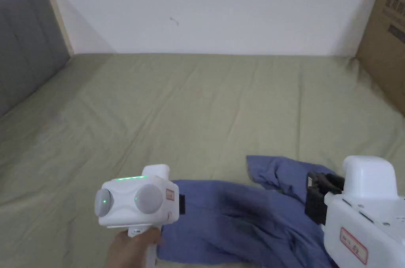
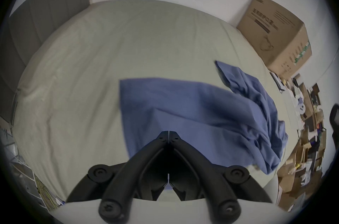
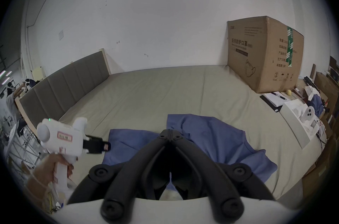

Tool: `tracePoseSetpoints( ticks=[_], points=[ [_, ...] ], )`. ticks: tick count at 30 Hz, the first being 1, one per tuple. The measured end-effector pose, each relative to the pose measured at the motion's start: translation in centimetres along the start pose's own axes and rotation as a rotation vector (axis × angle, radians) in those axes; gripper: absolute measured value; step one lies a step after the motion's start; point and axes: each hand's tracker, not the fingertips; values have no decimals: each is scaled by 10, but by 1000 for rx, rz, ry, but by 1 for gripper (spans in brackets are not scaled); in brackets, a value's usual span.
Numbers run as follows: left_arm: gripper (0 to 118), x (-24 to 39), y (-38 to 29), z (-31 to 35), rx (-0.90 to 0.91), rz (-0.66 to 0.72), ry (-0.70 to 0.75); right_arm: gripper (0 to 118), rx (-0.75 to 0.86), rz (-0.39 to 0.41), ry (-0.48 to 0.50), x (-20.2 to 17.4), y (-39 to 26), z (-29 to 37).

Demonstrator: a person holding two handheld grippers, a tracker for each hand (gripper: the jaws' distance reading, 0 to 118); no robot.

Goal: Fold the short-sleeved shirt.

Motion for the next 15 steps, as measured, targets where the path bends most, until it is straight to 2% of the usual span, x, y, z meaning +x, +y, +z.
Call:
tracePoseSetpoints(
  ticks=[1,2,3,4,5,8,11,12,13,15],
  points=[
    [2,-2,11,-2,-2,0,17,0,-4,6,-1,-2,0,-3],
    [18,-3,22,-5,-2,-17,45,0,-11,9,1,-2,1,-6],
    [52,-7,30,-9,-2,-27,48,0,-16,10,4,-1,1,-9],
    [99,-9,39,-15,-12,-58,65,0,-19,9,2,-1,1,-11],
    [113,-12,45,-21,-8,-66,70,0,-25,7,-1,0,1,-14],
    [112,-26,61,-40,2,-29,145,0,-48,8,-8,4,-2,-23],
    [111,-42,69,-75,-58,43,122,0,-83,-8,-21,10,-7,-36],
    [108,-45,68,-88,-89,48,106,0,-95,-14,-23,12,-9,-40],
    [99,-48,67,-99,-130,60,93,0,-107,-16,-28,14,-11,-43],
    [95,-53,59,-118,-148,50,87,0,-126,-11,-38,18,-15,-49]
  ],
)
